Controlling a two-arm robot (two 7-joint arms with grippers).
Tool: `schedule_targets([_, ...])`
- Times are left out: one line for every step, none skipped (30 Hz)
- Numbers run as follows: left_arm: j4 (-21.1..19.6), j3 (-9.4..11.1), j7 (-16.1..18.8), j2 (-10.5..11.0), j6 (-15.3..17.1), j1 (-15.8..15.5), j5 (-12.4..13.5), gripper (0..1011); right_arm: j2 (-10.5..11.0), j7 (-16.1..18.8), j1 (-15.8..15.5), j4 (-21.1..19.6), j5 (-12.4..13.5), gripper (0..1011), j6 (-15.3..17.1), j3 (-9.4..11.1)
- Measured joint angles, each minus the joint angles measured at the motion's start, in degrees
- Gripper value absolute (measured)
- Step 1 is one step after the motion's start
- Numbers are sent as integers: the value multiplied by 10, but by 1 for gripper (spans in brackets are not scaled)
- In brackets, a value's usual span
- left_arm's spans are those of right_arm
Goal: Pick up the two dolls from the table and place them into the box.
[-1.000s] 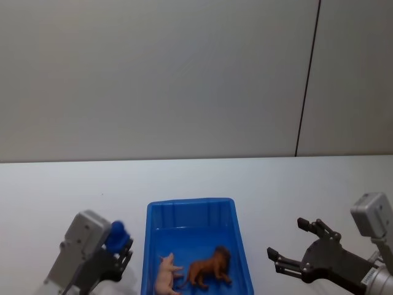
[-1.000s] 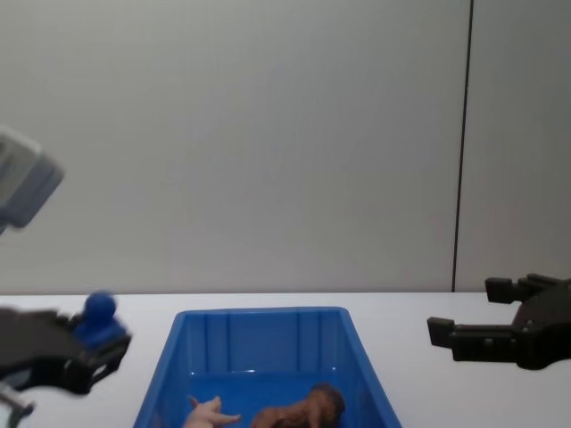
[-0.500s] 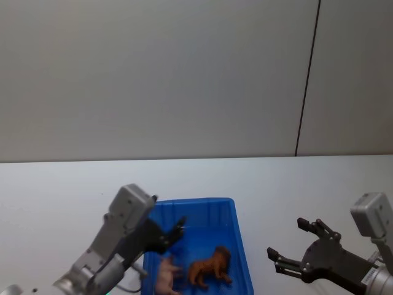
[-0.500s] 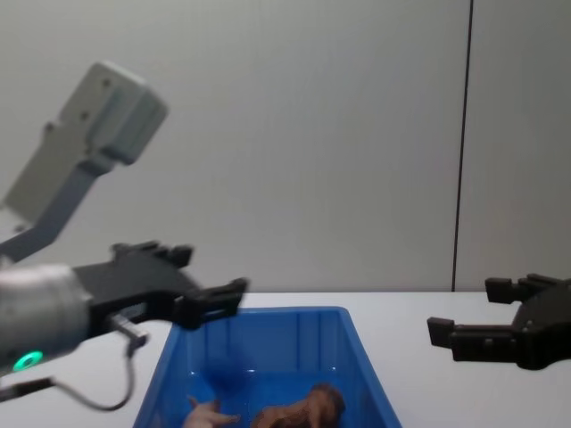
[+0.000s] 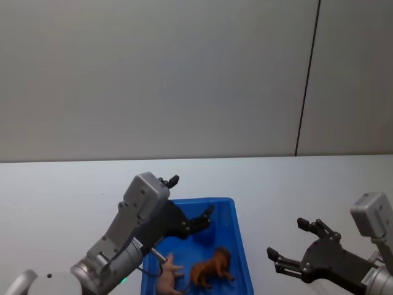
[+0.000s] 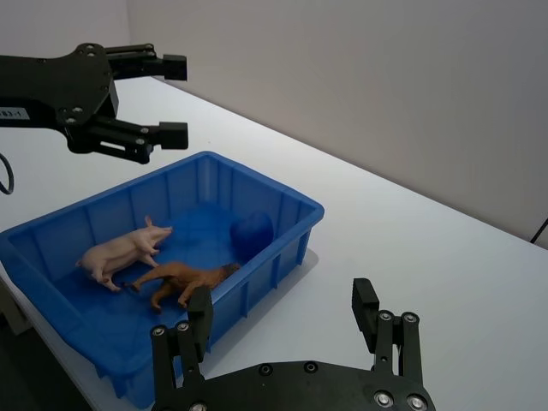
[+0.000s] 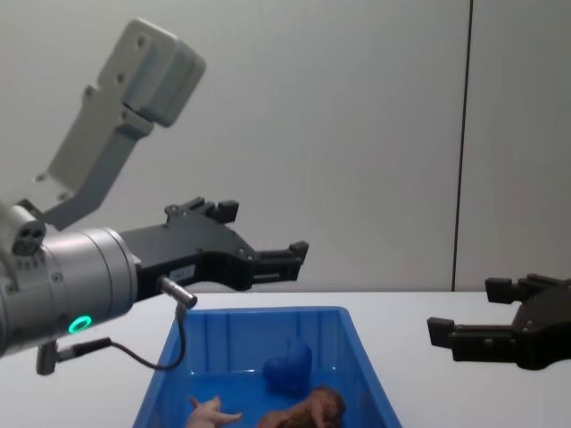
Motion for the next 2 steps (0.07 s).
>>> schedule_targets([0, -1, -2, 1, -7, 0, -2, 1001, 0, 0, 0, 0, 0, 1001, 0, 0])
schedule_targets([0, -2, -4, 2, -11, 0, -4, 1001, 0, 0, 0, 0, 0, 1001, 0, 0])
